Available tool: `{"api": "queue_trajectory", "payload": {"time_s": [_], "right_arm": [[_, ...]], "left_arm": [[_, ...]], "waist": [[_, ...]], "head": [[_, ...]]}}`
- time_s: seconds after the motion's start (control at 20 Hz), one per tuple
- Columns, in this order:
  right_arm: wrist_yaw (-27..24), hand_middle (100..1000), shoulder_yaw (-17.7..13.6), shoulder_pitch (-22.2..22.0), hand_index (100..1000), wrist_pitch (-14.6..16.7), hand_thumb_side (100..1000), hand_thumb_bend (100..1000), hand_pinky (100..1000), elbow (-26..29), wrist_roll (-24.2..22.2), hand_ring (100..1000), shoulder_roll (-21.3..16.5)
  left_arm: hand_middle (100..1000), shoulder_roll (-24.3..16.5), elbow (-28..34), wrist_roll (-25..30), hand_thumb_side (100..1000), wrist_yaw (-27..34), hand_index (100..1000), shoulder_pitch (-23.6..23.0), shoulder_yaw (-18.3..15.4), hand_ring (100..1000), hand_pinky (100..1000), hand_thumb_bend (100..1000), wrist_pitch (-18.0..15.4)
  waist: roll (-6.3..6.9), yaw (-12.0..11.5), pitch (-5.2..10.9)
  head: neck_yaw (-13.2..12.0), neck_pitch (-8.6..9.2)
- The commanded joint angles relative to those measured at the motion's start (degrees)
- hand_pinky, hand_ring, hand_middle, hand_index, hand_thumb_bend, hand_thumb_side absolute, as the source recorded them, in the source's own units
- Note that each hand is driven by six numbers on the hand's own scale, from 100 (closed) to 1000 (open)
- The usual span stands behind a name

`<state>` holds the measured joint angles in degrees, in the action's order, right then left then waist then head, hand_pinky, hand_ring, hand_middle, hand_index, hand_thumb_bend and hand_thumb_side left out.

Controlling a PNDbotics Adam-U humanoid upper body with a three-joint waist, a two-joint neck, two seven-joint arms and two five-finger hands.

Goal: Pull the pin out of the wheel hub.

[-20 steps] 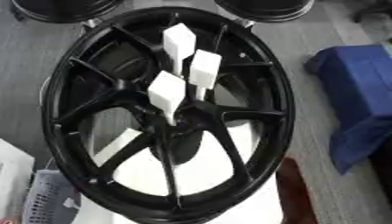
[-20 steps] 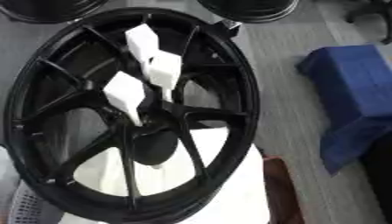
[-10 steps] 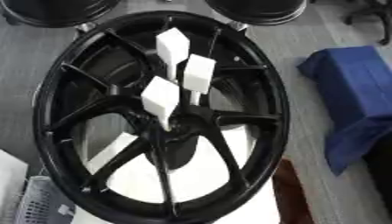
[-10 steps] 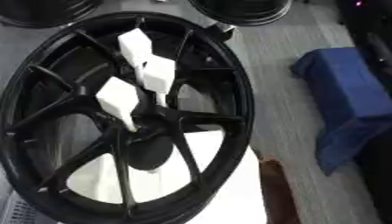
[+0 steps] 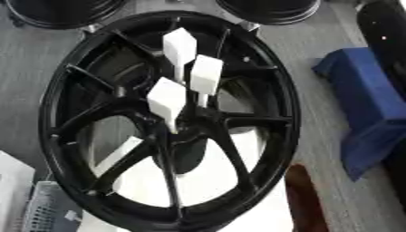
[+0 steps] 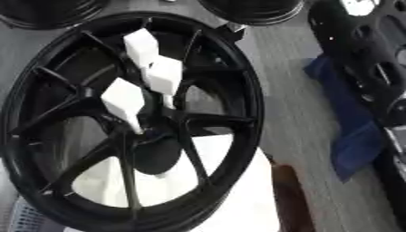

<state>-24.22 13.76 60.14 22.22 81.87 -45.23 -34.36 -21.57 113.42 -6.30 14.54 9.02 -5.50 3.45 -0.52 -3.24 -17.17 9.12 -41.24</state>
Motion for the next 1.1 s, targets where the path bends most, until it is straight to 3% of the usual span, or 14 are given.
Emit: {"api": "queue_trajectory", "payload": {"time_s": [0.05,0.3,0.45,0.8,1.1], "right_arm": [[2.82,729,0.15,0.1,824,6.57,331,100,921,2.31,-6.57,841,0.75],[6.44,740,1.87,-1.25,828,8.61,302,100,914,5.21,-6.72,843,2.25],[8.47,742,2.51,-1.58,830,9.86,235,100,908,6.91,-6.25,841,2.39],[12.21,745,4.54,-2.48,833,11.28,290,100,909,7.89,-6.61,843,3.43],[17.26,758,5.64,-3.11,860,13.8,363,100,904,8.41,-6.73,846,2.89]], "left_arm": [[562,-0.64,1.17,0.13,771,-0.45,708,-0.05,-0.43,709,701,100,0.53],[562,-0.82,1.17,-0.45,773,-0.45,707,-0.62,-0.74,710,700,100,1.11],[563,-0.91,1.17,-0.55,782,-0.66,706,-0.92,-0.91,710,700,100,1.24],[562,-0.85,1.17,-1.01,777,-0.87,706,-1.5,-1.2,711,700,100,1.44],[563,-0.87,1.17,-1.17,781,-0.96,706,-1.77,-1.25,711,700,100,1.65]], "waist": [[-0.02,0.41,1.68],[-0.16,1.37,1.98],[-0.19,1.72,2.16],[-0.31,1.84,2.19],[-0.77,2.24,2.14]], "head": [[-0.56,0.54],[-2.33,0.32],[-3.41,-0.33],[-3.65,-1.03],[-4.05,-0.57]]}}
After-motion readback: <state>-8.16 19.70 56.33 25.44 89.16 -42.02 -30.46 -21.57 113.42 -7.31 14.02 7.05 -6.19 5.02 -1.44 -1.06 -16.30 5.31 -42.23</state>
